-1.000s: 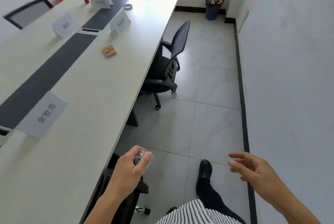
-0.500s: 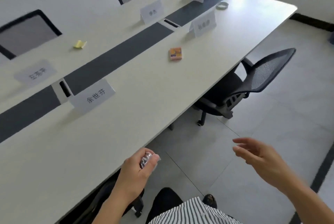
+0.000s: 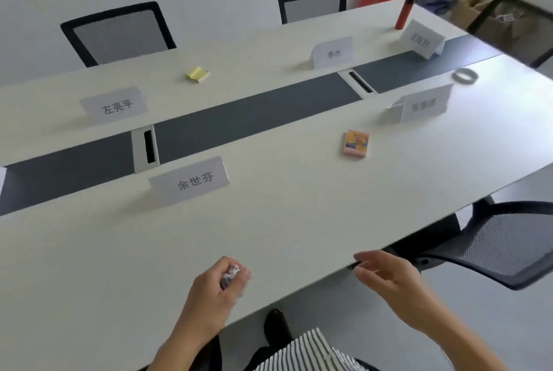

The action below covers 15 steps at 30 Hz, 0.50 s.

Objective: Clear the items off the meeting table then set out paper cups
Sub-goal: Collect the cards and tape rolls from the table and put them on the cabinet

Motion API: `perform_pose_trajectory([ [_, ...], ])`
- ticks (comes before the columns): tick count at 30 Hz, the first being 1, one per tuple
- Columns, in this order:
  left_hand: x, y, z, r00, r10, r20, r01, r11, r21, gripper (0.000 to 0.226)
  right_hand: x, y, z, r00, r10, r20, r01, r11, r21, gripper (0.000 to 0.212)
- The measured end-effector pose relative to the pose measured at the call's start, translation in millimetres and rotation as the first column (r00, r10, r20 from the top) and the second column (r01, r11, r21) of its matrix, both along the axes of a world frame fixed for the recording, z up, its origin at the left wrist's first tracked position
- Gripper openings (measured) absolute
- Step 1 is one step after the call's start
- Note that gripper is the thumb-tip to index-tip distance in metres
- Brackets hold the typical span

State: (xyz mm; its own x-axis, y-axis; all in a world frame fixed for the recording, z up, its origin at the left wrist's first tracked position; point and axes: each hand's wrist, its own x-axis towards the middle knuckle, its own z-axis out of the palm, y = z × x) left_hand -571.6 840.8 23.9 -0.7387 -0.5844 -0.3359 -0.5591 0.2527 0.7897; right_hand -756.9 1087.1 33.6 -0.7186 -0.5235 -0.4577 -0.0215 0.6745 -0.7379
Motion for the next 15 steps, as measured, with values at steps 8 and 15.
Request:
perform_pose_trajectory([
  [8,-86.9,-44.6,-7.9,0.999,-0.042,0.008,0.042,0.999,-0.02,0.021,-102.4,-48.2,-8.0,1.0,-0.004,-0.013,0.005,0.998,0.064,0.025],
  [15,-125.1,-49.1,-22.4,0.991,0.076,0.114,-0.079,0.997,0.015,0.019,-236.6,-98.9,-74.9,0.987,-0.054,-0.151,0.088,0.97,0.229,0.047],
])
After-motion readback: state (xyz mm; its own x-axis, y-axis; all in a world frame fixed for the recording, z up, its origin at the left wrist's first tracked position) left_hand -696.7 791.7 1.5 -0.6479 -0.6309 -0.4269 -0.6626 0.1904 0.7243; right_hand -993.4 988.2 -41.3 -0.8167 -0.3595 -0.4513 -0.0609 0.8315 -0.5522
